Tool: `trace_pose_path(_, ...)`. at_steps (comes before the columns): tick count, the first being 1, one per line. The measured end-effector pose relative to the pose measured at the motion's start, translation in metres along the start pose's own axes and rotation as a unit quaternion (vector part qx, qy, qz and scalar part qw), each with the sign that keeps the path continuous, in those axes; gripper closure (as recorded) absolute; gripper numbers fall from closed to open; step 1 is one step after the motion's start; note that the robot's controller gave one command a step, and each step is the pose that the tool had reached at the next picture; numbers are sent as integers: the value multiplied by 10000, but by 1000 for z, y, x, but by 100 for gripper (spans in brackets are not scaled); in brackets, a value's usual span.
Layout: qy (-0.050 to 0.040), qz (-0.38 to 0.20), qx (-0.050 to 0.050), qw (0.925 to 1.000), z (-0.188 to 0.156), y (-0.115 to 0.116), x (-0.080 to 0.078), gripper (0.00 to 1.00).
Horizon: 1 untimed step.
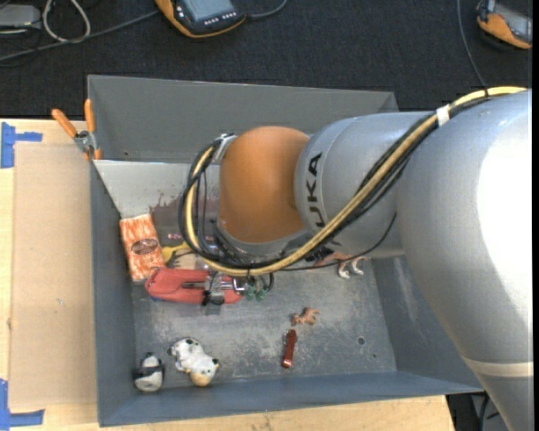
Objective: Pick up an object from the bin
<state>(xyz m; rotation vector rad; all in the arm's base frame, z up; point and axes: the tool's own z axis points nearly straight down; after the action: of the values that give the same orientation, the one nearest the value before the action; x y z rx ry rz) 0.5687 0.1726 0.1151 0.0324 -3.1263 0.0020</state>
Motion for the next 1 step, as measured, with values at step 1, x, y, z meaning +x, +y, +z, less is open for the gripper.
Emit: trace_pose_path(1, 24, -73, 9, 10000, -50, 13, -1, 100)
